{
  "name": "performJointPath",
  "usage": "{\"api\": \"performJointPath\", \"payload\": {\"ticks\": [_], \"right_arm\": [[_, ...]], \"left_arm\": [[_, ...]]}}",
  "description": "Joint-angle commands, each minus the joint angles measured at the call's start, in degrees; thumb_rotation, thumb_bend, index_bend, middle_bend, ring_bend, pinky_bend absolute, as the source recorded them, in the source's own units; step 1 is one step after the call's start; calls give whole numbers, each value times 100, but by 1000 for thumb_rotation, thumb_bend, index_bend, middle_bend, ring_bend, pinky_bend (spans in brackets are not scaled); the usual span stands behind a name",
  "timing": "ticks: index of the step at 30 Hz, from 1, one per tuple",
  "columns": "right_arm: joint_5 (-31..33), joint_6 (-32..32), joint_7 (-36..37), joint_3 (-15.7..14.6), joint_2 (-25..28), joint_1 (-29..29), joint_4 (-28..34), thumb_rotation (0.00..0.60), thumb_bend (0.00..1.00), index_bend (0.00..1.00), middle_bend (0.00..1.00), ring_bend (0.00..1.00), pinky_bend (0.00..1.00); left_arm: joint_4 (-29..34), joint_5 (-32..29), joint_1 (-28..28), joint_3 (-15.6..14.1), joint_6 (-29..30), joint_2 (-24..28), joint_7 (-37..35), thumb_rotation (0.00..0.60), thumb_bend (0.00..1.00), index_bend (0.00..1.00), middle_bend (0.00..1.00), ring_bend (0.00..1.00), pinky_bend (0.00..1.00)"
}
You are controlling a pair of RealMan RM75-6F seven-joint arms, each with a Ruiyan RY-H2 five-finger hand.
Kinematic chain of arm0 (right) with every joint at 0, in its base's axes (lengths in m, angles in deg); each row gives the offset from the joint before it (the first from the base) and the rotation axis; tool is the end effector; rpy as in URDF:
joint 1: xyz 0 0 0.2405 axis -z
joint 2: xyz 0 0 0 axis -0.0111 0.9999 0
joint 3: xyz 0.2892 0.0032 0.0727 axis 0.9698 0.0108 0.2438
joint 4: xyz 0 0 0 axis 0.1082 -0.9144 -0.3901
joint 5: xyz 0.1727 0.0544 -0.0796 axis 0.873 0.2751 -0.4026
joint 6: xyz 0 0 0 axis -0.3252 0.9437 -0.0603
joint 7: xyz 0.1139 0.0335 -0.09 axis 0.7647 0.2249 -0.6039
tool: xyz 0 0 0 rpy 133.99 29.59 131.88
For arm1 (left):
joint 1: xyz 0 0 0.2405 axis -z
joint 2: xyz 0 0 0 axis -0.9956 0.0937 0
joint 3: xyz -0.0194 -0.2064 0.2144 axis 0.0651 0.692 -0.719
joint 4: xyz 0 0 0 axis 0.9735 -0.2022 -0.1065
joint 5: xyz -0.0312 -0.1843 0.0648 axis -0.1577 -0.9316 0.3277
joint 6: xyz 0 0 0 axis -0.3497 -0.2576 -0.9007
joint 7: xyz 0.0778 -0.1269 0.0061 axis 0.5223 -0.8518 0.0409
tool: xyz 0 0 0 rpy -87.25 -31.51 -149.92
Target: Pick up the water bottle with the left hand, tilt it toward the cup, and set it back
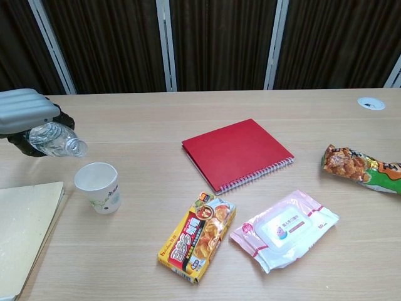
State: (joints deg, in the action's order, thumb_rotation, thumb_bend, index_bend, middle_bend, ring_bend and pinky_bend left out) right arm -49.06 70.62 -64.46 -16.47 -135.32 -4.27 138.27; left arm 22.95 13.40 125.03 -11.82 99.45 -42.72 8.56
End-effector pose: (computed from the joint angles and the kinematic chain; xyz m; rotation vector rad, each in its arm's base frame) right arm -0.3440 -0.2011 0.2263 1.2898 -0.8144 0.7746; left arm -0.2987 0.4008 0.0428 -2.0800 -0.3767 -0.5605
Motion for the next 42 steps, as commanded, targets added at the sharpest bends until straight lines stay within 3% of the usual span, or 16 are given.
{"api": "performJointPath", "payload": {"ticks": [1, 12, 28, 37, 42], "right_arm": [[2, 1, 4, 3, -1, 0, -6, 600, 0, 0, 0, 0, 0], [6, 4, 6, 3, 6, 5, 2, 600, 0, 0, 0, 0, 0], [19, -5, -6, 3, -1, 2, -5, 600, 0, 0, 0, 0, 0], [22, -15, -24, -1, -13, -2, -12, 600, 0, 0, 0, 0, 0], [28, -25, -47, -4, -22, -7, -9, 600, 0, 0, 0, 0, 0]], "left_arm": [[-21, 17, 1, -7, 34, 3, 72, 600, 497, 515, 464, 389, 382], [-83, 122, -16, -44, 228, 4, 413, 600, 496, 515, 463, 389, 382], [-155, 153, -45, -72, 348, -32, 156, 600, 495, 515, 463, 388, 382], [-185, 22, -110, -32, 381, 1, -1176, 600, 495, 516, 463, 389, 382], [150, -342, -159, 162, 195, 108, -2770, 600, 490, 520, 463, 389, 381]]}}
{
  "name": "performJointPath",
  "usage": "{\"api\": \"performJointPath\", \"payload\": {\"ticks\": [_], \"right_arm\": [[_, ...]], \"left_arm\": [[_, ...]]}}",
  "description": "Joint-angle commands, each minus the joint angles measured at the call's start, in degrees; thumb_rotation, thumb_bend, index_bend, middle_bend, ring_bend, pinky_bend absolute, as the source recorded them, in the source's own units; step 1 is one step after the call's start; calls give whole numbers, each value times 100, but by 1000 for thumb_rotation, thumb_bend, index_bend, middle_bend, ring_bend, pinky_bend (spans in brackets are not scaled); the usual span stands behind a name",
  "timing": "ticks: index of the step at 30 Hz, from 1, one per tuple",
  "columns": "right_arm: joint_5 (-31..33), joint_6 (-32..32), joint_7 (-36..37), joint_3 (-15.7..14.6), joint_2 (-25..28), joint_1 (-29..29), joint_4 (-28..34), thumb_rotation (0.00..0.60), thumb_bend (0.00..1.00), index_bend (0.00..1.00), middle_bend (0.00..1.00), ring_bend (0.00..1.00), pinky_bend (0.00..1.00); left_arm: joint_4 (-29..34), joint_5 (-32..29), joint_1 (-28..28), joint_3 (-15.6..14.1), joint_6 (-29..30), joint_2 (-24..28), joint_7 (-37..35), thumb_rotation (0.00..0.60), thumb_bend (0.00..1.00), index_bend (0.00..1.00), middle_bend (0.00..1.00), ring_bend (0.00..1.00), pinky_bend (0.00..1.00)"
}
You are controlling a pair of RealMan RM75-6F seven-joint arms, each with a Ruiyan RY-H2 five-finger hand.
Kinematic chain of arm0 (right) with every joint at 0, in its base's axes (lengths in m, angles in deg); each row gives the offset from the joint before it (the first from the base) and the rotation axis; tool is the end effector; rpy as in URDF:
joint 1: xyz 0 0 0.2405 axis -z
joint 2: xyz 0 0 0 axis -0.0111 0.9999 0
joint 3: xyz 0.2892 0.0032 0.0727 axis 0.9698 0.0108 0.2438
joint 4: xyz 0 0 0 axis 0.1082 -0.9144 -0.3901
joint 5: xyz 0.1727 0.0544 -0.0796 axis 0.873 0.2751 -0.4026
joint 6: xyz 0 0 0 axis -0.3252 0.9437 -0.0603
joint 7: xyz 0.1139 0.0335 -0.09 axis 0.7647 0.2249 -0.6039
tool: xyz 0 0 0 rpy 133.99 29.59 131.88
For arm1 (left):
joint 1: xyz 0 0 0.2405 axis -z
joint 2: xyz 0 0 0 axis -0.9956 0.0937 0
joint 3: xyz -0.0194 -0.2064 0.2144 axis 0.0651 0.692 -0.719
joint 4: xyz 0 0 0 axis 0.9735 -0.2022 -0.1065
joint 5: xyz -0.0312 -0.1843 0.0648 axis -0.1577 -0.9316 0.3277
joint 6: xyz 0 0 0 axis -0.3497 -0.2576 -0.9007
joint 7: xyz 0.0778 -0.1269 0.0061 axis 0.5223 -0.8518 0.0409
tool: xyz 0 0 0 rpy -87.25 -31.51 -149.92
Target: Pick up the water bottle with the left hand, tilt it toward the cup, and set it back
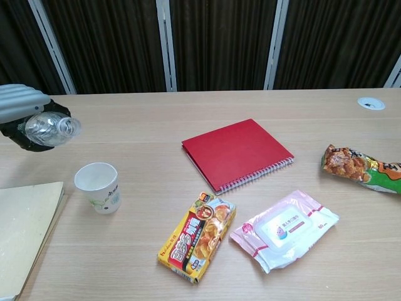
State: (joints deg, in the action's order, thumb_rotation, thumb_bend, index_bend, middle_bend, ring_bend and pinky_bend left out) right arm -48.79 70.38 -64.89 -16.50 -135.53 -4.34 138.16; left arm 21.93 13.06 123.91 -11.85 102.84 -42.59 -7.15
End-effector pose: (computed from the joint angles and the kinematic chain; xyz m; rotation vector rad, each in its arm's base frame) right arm -0.3450 -0.2014 0.2248 1.2911 -0.8157 0.7659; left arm -0.3027 0.3984 0.0527 -2.0037 -0.6382 -0.7587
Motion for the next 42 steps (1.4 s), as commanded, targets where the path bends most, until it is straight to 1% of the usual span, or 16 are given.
{"api": "performJointPath", "payload": {"ticks": [1, 4, 7, 10, 12, 15, 18, 26, 33, 42], "right_arm": [[0, -2, -6, -2, -1, -1, 2, 600, 0, 0, 0, 0, 0], [-1, -4, -18, -5, -4, -2, 4, 600, 0, 0, 0, 0, 0], [8, -17, -41, -7, -13, -8, 0, 600, 0, 0, 0, 0, 0], [17, -38, -70, -11, -25, -18, -6, 600, 0, 0, 0, 0, 0], [20, -54, -95, -16, -37, -27, -11, 600, 0, 0, 0, 0, 0], [42, -69, -122, -15, -48, -33, -13, 600, 0, 0, 0, 0, 0], [66, -77, -152, -10, -62, -39, -29, 600, 0, 0, 0, 0, 0], [149, -126, -197, -1, -90, -53, -82, 600, 0, 0, 0, 0, 0], [215, -174, -218, 8, -113, -70, -119, 600, 0, 0, 0, 0, 0], [225, -192, -204, 8, -108, -78, -118, 600, 0, 0, 0, 0, 0]], "left_arm": [[279, -354, -52, 194, -163, 100, -1339, 600, 488, 521, 463, 389, 381], [356, -566, -73, 355, -238, 101, -2092, 600, 479, 521, 463, 388, 381], [274, -712, -112, 504, -219, -16, -2808, 600, 448, 521, 463, 389, 379], [225, -919, -157, 678, -263, -204, -3505, 600, 424, 522, 463, 388, 378], [234, -1091, -164, 806, -424, -347, -4126, 600, 413, 525, 464, 389, 377], [54, -1218, -151, 954, -490, -595, -4566, 600, 410, 525, 464, 389, 376], [-142, -1308, -136, 1071, -497, -841, -4744, 600, 392, 525, 463, 389, 375], [-452, -1426, -77, 1221, -678, -1265, -5162, 600, 378, 526, 462, 389, 375], [-887, -1369, -40, 1235, -720, -1606, -5304, 600, 349, 524, 460, 388, 372], [-1102, -1217, -36, 1158, -676, -1753, -5343, 600, 295, 486, 421, 363, 360]]}}
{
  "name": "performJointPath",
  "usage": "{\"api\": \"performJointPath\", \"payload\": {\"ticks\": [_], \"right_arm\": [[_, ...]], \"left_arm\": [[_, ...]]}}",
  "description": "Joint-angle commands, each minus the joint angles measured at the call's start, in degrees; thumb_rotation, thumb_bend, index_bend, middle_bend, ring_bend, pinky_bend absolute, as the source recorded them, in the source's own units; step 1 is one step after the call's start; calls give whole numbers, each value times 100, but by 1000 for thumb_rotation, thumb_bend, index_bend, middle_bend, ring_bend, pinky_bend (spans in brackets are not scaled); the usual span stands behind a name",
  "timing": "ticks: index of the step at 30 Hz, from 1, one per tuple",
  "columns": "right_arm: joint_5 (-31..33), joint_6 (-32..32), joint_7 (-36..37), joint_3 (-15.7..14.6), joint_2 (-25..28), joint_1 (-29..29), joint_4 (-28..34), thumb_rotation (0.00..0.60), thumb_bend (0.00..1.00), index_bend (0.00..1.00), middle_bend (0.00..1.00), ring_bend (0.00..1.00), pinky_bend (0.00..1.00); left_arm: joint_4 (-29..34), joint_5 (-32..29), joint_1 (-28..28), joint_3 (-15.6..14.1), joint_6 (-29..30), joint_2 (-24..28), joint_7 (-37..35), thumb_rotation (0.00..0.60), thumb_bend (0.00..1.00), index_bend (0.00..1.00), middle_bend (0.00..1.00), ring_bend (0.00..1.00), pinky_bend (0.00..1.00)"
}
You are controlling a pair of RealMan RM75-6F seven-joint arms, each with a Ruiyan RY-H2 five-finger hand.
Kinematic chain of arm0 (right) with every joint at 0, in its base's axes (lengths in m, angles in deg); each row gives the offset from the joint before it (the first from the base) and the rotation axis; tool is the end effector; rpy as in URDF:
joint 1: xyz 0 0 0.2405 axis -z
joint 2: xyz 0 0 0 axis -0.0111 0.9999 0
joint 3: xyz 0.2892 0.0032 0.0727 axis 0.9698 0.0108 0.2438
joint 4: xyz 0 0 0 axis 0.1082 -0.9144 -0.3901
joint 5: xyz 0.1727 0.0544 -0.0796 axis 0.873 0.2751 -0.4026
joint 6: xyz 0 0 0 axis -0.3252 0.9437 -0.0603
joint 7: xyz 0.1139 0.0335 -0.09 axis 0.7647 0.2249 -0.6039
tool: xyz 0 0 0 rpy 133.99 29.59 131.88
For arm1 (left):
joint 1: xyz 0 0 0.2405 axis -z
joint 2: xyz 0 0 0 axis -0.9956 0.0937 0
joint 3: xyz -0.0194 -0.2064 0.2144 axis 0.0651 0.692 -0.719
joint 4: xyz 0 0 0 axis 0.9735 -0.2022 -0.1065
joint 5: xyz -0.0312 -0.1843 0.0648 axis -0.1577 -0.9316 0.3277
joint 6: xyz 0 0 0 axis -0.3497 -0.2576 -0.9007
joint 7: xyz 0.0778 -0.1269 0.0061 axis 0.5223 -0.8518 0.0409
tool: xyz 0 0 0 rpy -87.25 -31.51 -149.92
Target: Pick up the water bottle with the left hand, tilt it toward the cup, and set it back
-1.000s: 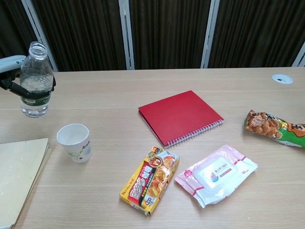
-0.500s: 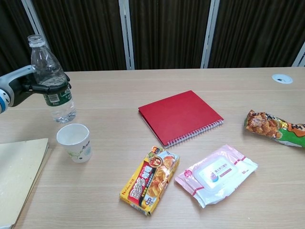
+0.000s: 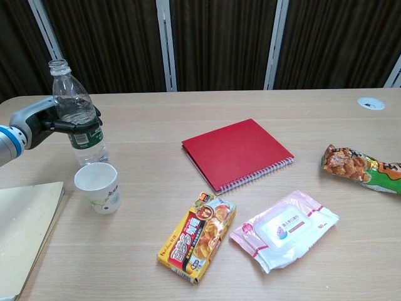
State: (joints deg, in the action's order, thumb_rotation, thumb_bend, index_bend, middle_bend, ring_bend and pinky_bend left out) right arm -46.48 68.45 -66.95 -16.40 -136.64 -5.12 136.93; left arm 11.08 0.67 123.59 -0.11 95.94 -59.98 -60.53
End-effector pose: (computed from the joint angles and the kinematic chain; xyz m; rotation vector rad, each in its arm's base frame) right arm -0.3530 -0.2063 0.2180 1.2934 -0.8257 0.7104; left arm -0.2920 0.4151 -0.0279 -1.1764 -1.8034 -1.4473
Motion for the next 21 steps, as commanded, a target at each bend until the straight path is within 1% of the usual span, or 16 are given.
{"api": "performJointPath", "payload": {"ticks": [1, 4, 8, 13, 19, 21], "right_arm": [[-14, 7, 1, -3, 6, 0, 11, 600, 0, 0, 0, 0, 0], [-26, 26, 1, -6, 13, 8, 26, 600, 0, 0, 0, 0, 0], [-27, 32, -8, -9, 16, 10, 38, 600, 0, 0, 0, 0, 0], [-27, 27, -38, -17, 7, 6, 39, 600, 0, 0, 0, 0, 0], [-30, 33, -45, -21, 7, 9, 50, 600, 0, 0, 0, 0, 0], [-35, 36, -46, -23, 8, 10, 53, 600, 0, 0, 0, 0, 0]], "left_arm": [[-38, 49, -8, -36, 29, -20, 10, 600, 282, 478, 415, 356, 357], [-68, 102, -29, -75, 68, -39, -4, 600, 244, 444, 386, 331, 351], [-42, 145, -48, -118, 48, -21, -37, 600, 240, 358, 335, 310, 335], [43, 187, -84, -148, 77, 39, -100, 600, 207, 317, 273, 289, 310], [82, 235, -131, -177, 151, 113, -117, 600, 121, 207, 168, 177, 241], [116, 252, -140, -192, 151, 155, -147, 600, 94, 164, 120, 121, 193]]}}
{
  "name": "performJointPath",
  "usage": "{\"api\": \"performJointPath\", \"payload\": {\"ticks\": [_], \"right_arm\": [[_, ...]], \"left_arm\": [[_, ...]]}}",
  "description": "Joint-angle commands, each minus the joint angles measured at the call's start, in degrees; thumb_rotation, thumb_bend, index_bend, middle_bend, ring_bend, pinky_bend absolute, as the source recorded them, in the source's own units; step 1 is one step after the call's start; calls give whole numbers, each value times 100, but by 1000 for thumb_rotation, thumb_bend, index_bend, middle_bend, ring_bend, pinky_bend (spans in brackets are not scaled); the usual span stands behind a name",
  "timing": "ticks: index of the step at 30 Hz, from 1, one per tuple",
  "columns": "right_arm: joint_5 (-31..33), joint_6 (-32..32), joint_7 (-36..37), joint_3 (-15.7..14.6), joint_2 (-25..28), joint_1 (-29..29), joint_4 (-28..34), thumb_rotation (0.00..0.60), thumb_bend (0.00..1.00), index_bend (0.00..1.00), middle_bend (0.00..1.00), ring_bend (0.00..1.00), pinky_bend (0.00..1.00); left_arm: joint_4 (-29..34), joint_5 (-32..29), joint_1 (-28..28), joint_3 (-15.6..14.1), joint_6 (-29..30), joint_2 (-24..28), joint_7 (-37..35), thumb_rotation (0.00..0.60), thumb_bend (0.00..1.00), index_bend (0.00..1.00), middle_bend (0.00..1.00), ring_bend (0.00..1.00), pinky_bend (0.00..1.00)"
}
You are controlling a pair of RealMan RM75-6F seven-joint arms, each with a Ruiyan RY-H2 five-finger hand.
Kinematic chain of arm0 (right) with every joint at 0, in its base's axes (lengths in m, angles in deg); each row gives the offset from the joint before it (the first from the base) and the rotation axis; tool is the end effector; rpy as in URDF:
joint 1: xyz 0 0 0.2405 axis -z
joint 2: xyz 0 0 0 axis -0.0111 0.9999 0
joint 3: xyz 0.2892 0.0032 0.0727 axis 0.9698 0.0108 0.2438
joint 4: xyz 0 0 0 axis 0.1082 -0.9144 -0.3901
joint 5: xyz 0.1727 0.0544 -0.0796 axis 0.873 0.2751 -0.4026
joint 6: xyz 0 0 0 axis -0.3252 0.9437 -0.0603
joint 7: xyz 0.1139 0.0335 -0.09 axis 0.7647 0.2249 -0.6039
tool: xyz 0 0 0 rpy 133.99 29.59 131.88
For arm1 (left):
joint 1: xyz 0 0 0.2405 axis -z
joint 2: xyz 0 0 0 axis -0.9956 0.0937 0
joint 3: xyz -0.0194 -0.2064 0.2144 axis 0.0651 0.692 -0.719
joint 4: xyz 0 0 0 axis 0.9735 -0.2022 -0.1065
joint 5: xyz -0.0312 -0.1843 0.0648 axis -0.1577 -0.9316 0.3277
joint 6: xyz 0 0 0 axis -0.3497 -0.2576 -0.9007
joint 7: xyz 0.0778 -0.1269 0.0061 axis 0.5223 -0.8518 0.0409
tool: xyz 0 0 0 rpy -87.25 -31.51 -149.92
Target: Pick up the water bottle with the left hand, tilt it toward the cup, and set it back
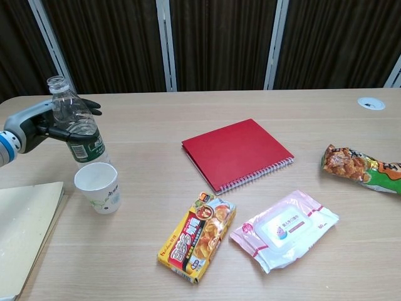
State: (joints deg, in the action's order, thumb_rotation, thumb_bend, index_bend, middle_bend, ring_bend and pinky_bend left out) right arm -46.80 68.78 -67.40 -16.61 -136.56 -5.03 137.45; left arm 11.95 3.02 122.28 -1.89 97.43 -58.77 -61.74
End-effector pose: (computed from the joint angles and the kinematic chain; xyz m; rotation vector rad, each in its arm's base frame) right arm -0.3509 -0.2049 0.2174 1.2981 -0.8223 0.7113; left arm -0.2988 0.4053 -0.0246 -1.2229 -1.8023 -1.4357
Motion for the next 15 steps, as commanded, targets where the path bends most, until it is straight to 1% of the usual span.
{"api": "performJointPath", "payload": {"ticks": [1, 5, 7, 10, 12, 15], "right_arm": [[-8, 4, -1, -3, 2, 1, 3, 600, 0, 0, 0, 0, 0], [-53, 23, 0, -15, 17, 5, 35, 600, 0, 0, 0, 0, 0], [-97, 56, 2, -27, 34, 17, 69, 600, 0, 0, 0, 0, 0], [-141, 113, -22, -39, 52, 42, 102, 600, 0, 0, 0, 0, 0], [-163, 164, -70, -50, 60, 65, 123, 600, 0, 0, 0, 0, 0], [-196, 213, -59, -61, 82, 94, 160, 600, 0, 0, 0, 0, 0]], "left_arm": [[53, 26, -12, -25, -6, 65, -43, 600, 89, 148, 103, 104, 176], [281, 82, -47, -85, -24, 310, -103, 600, 64, 53, 24, 18, 99], [480, 143, -66, -155, -53, 508, -97, 600, 50, 11, 3, 1, 58], [892, 290, -84, -323, -132, 944, -59, 600, 16, 0, 0, 0, 6], [1333, 362, -113, -423, -167, 1346, 43, 600, 2, 0, 0, 0, 0], [1751, 414, -180, -497, -86, 1767, 352, 600, 0, 0, 0, 0, 0]]}}
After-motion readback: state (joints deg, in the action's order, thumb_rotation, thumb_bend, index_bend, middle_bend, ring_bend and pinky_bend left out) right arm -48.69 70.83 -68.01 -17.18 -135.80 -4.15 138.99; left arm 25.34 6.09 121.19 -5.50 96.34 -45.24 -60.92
